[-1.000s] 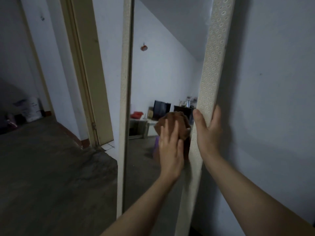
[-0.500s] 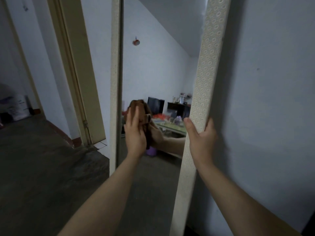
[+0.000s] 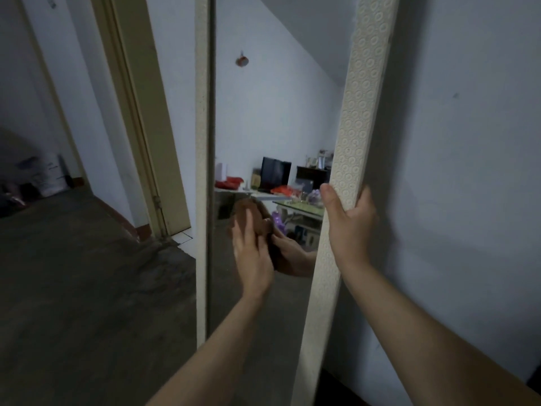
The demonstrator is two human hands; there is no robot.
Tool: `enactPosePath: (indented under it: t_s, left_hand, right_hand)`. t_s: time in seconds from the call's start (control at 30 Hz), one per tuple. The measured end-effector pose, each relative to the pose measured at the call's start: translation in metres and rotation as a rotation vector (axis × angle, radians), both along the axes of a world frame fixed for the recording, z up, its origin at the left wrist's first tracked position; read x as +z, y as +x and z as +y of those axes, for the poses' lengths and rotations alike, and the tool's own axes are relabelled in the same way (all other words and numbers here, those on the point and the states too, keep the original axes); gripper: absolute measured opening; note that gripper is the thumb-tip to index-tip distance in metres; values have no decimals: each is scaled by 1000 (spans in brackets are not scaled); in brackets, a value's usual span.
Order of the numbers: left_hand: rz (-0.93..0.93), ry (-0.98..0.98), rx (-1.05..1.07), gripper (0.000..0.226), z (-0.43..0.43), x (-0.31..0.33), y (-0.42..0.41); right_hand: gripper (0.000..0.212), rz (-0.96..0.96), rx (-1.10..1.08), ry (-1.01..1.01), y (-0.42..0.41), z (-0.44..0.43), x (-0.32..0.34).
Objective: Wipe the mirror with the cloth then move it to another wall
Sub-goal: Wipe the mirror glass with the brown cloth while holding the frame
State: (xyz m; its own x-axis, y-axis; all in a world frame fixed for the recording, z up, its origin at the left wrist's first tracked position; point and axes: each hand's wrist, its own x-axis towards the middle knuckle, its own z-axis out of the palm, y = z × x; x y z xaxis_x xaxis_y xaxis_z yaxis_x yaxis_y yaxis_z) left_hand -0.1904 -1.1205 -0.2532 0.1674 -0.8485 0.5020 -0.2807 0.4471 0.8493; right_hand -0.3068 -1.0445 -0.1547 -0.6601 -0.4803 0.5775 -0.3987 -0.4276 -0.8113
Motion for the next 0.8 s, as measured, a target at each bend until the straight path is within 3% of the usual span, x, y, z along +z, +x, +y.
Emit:
enactPosePath:
  t_s: [0.17,0.37,0.5,0.7,0.8]
  left_hand:
    - [-162,-226,-140,55,56,-4,-32]
    - [-226,-339,-186,60,48,-4,-35]
    - [-164,-261,-129,70,15,1,-16]
    - [106,56,-40,59,-9,-10,13]
    - [64,154,-4,61,8,-32,13]
  right_hand:
    - [38,-24,21,-11,5,7,-9]
    - [44,-119,80,58,10,10,-56]
    - [39,-94,51,59,8,9,-53]
    - [36,-101,56,73,10,11,-53]
    - [37,-148,98,75,12,14,-60]
